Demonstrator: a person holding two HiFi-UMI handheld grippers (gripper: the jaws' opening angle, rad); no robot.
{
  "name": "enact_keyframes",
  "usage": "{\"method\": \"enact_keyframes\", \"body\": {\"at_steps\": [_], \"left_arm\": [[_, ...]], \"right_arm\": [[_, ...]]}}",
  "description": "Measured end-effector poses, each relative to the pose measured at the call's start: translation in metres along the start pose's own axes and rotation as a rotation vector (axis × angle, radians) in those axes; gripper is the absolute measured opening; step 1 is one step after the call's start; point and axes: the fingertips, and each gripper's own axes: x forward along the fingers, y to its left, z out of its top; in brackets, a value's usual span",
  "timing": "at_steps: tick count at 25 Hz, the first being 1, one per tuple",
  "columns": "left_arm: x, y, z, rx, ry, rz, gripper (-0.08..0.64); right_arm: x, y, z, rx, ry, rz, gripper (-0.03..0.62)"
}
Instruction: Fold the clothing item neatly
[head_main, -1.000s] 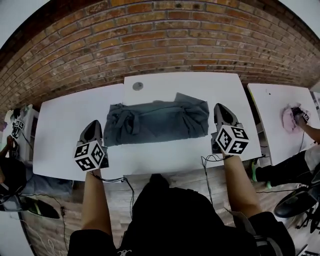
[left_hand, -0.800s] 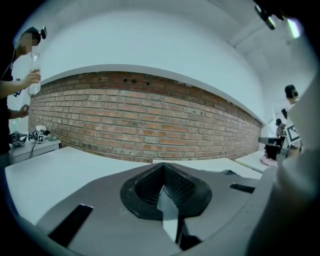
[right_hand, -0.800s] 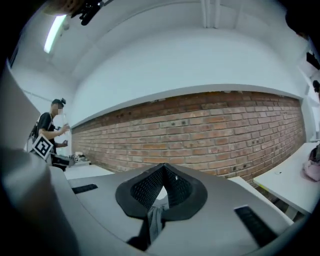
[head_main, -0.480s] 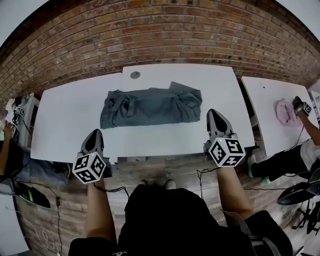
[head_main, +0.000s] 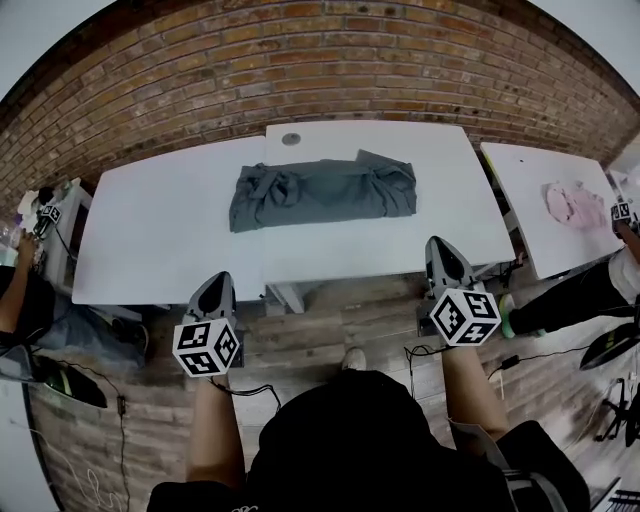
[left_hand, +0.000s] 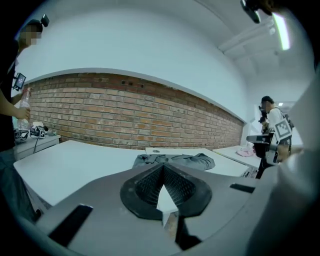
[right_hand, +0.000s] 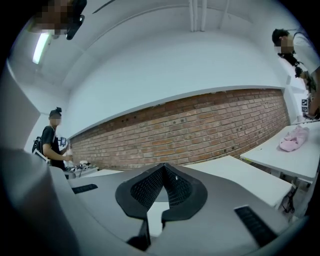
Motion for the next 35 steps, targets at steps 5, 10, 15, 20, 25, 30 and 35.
{"method": "enact_keyframes", "body": {"at_steps": [5,10,15,20,25,30,35], "left_arm": [[-0.057,0.002,-0.032,0.078,-0.013,-0.065,-0.002],[-0.120,0.002,-0.045,0.065,-0.027,-0.138,-0.002],[-0.161,0.000,-0.050,0.071,-0.062,-0.153,-0.002],[-0.199,-0.002,-0.053,0.060,-0.063,-0.128,-0.002],[-0.218,-0.016,-0.053,0.006,-0.054,-0.101,-0.002],[-0.226,-0.050,-0.054,0.015,-0.040,-0.055,-0.002],[-0.228,-0.100,-0.067,0.141,0.005,-0.079,-0.002]], "right_arm": [[-0.075,0.057,-0.025,-0.068,0.022,-0.065,0.000],[-0.146,0.116,-0.042,-0.100,0.044,-0.086,0.000],[-0.187,0.148,-0.027,-0.137,0.008,-0.082,0.000],[-0.206,0.164,-0.024,-0.122,-0.010,-0.057,0.000],[-0.222,0.162,-0.029,-0.096,-0.025,-0.028,0.000],[-0.239,0.153,-0.033,-0.091,-0.005,0.022,-0.002],[-0.258,0.152,-0.038,-0.075,0.003,0.069,-0.002]]}}
